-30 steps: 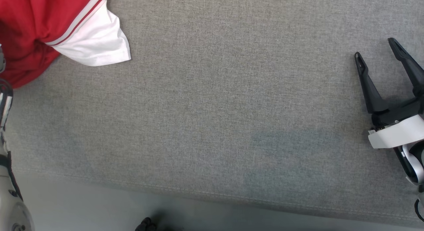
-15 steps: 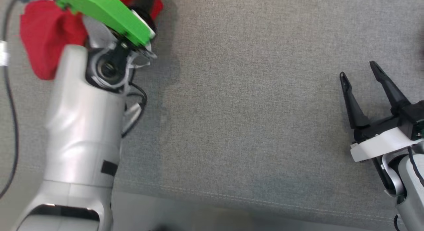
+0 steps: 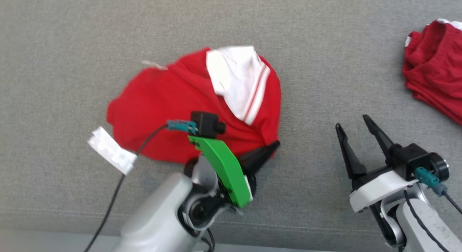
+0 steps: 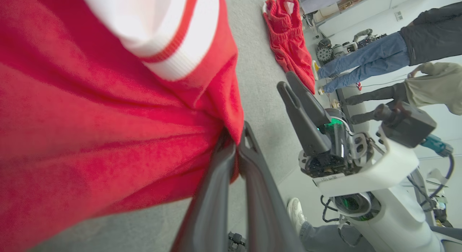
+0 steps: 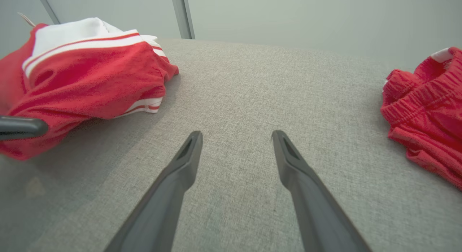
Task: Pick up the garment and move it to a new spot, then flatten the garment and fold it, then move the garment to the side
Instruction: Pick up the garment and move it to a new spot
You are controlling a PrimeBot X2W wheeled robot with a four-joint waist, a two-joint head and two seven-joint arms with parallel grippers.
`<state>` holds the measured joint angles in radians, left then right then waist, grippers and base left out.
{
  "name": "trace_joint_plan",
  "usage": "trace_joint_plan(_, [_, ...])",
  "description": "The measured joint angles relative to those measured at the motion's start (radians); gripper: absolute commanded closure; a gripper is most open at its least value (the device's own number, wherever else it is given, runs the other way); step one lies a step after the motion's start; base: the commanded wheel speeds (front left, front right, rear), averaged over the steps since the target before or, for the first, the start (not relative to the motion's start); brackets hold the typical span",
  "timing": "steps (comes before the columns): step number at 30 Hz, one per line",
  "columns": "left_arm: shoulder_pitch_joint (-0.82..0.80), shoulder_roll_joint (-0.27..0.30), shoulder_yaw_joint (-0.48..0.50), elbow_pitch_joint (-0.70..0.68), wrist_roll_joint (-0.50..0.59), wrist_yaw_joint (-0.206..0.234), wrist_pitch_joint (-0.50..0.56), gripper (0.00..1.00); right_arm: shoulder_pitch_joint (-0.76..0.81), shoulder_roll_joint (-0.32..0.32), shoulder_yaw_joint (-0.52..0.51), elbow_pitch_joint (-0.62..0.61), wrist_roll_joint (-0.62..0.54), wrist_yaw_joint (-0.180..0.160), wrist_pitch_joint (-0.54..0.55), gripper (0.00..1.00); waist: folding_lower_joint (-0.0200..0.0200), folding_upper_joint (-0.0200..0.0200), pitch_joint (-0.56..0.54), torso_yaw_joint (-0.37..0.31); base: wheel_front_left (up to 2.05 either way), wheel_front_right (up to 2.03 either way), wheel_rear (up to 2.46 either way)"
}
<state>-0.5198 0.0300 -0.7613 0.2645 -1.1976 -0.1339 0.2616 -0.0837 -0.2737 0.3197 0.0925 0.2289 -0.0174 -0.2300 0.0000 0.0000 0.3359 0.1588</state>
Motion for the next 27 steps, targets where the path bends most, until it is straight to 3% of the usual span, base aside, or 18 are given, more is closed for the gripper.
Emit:
trace_joint_plan(5, [0.08, 0.004, -0.113, -0.053, -0.019, 0.003, -0.062, 1.0, 0.036, 0.032, 0.031, 0.05, 0.009, 0.011, -0.007, 0.0, 0.0, 0.0, -0.06, -0.058, 0.0, 0.0, 0.0])
trace_joint_plan(15, [0.241, 0.018, -0.162, 0.053, 0.023, 0.003, -0.123, 1.0, 0.137, 0.033, 0.028, 0.117, 0.023, 0.024, -0.008, 0.0, 0.0, 0.0, -0.205, -0.151, 0.0, 0.0, 0.0])
trace_joint_plan(18, [0.284, 0.018, -0.169, 0.079, 0.049, 0.027, -0.131, 0.98, 0.177, 0.024, 0.016, 0.122, 0.028, 0.017, -0.008, 0.0, -0.0001, 0.0, -0.253, -0.163, 0.0, 0.0, 0.0])
trace_joint_plan(20, [0.311, 0.026, -0.165, 0.087, 0.051, 0.047, -0.146, 0.6, 0.192, 0.023, 0.015, 0.122, 0.028, 0.017, -0.008, 0.0, -0.0001, 0.0, -0.281, -0.166, 0.0, 0.0, 0.0])
trace_joint_plan(21, [0.323, 0.032, -0.165, 0.091, 0.058, 0.056, -0.154, 0.53, 0.197, 0.024, 0.016, 0.121, 0.03, 0.017, -0.009, 0.0, -0.0001, 0.0, -0.294, -0.166, 0.0, 0.0, 0.0])
trace_joint_plan(22, [0.334, 0.044, -0.164, 0.096, 0.07, 0.065, -0.162, 0.53, 0.201, 0.024, 0.016, 0.121, 0.032, 0.017, -0.009, 0.0, -0.0001, 0.0, -0.306, -0.165, 0.0, 0.0, 0.0])
trace_joint_plan(23, [0.343, 0.058, -0.161, 0.102, 0.087, 0.074, -0.169, 0.33, 0.206, 0.024, 0.015, 0.119, 0.037, 0.017, -0.009, 0.0, -0.0001, 0.0, -0.316, -0.163, 0.0, 0.0, 0.0])
trace_joint_plan(24, [0.351, 0.072, -0.157, 0.108, 0.097, 0.082, -0.177, 0.05, 0.21, 0.024, 0.016, 0.119, 0.038, 0.017, -0.012, 0.0, -0.0001, 0.0, -0.325, -0.158, 0.0, 0.0, 0.0])
trace_joint_plan(25, [0.357, 0.082, -0.156, 0.111, 0.102, 0.087, -0.185, 0.0, 0.216, 0.024, 0.016, 0.118, 0.039, 0.017, -0.013, 0.0, -0.0001, 0.0, -0.332, -0.152, 0.0, 0.0, 0.0])
trace_joint_plan(27, [0.367, 0.092, -0.151, 0.113, 0.103, 0.099, -0.195, 0.0, 0.222, 0.025, 0.019, 0.118, 0.042, 0.017, -0.013, 0.0, -0.0001, 0.0, -0.341, -0.136, 0.0, 0.0, 0.0])
